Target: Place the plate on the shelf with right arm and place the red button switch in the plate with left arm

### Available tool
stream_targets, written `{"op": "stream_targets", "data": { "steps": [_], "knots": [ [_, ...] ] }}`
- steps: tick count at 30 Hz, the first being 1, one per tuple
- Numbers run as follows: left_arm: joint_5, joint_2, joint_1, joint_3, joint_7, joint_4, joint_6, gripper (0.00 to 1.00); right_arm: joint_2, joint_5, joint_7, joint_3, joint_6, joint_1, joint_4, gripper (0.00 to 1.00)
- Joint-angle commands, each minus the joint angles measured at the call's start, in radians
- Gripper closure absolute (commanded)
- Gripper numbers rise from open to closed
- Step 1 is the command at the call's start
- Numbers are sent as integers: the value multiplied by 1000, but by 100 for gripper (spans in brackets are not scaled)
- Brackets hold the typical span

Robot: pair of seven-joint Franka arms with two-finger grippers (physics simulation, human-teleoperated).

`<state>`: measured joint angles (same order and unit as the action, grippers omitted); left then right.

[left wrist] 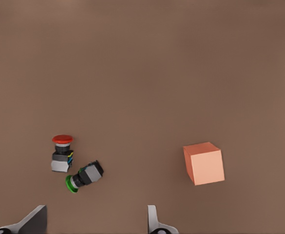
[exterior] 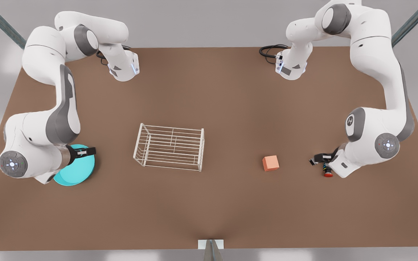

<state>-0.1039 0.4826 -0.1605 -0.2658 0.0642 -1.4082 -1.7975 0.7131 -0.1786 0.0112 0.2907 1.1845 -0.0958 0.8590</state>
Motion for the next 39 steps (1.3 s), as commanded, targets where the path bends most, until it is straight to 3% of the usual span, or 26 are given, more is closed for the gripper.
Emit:
{"op": "stream_targets", "data": {
  "steps": [1, 5, 8, 10, 16, 18, 23, 31, 33, 34, 35, 39],
  "knots": [
    [-10, 1, -1, -1, 98, 0, -279, 0, -1, -51, -34, 1, 109, 5, 0, 0],
    [23, 27, -17, 0, 95, -14, -280, 0, 5, -47, -33, -1, 135, 16, 3, 0],
    [12, 31, -56, 4, 80, -67, -269, 0, 16, 42, 139, -1, 429, -217, 271, 0],
    [-7, 19, -83, 8, 60, -147, -307, 0, 16, 90, 355, 12, 828, -389, 548, 0],
    [-53, -65, -120, 48, 39, -476, -591, 0, -3, 24, 760, -2, 839, -571, 597, 0],
    [-53, -55, -128, 68, -6, -479, -612, 0, 34, 33, 875, -4, 866, -624, 578, 0],
    [-80, -7, -129, 74, -6, -477, -689, 0, 117, 68, 794, 4, 929, -601, 546, 0],
    [-181, 57, -140, 79, -27, -476, -707, 0, 138, 71, 803, 2, 986, -584, 574, 2],
    [-181, 67, -146, 79, -40, -476, -707, 0, 149, 74, 797, 2, 986, -584, 574, 9],
    [-181, 71, -148, 79, -47, -476, -707, 0, 149, 76, 783, 2, 986, -584, 574, 20],
    [-181, 79, -148, 79, -49, -474, -711, 0, 151, 76, 780, 2, 986, -584, 574, 37],
    [-181, 102, -146, 79, -47, -474, -717, 0, 149, 103, 716, 2, 969, -582, 583, 44]
  ]
}}
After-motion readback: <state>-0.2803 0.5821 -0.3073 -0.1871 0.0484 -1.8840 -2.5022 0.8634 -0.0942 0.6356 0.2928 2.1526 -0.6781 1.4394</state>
